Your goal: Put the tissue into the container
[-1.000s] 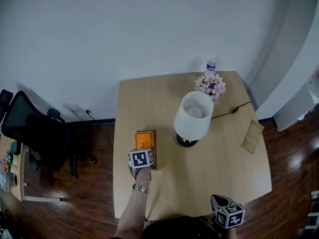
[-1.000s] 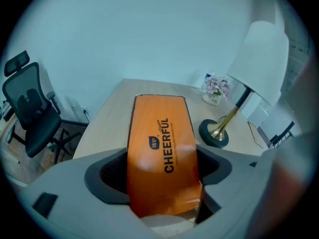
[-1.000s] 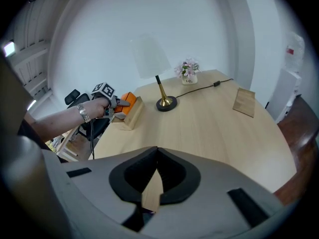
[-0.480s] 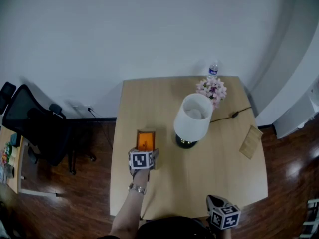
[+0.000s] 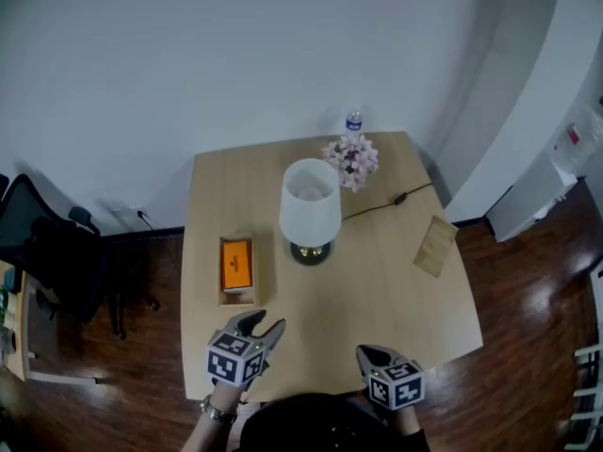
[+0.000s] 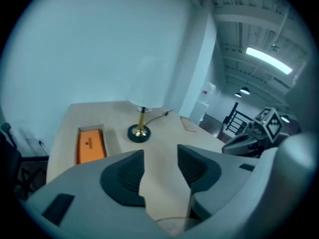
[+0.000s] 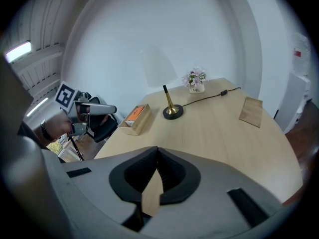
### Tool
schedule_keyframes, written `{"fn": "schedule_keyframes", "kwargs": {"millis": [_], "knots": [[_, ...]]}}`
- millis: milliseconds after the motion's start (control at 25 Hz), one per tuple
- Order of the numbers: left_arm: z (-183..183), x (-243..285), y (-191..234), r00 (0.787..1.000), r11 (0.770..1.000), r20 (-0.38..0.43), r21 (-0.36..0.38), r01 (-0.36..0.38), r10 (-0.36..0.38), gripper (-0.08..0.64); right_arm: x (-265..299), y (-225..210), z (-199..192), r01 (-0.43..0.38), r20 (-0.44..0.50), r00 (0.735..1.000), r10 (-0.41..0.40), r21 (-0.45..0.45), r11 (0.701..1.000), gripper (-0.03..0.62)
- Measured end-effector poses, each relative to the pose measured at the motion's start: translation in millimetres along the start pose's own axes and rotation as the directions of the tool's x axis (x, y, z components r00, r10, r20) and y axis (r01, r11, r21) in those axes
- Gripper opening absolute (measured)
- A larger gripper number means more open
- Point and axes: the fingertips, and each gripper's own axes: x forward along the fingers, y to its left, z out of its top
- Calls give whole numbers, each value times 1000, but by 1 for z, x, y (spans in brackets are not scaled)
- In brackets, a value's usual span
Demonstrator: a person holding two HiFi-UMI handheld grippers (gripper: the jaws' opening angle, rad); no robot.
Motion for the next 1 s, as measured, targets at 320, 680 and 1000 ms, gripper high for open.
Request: {"fn": "schedule_keyframes", "kwargs": {"millis": [320,680,1000], "knots": [[-43,5,-102,991,990,-27,44,132,-130,3,-20,2,-4,-59,29,998,60,-40,997,-11],[-65,9,-131,990,990,-55,50,131,-128,-3,-32,5,-21,-131,10,991,132,-92,987,-12],[-70,6,-141,994,994,-58,53,100,-97,-3,-43,0,-28,-152,7,988,153,-106,983,-12]]}}
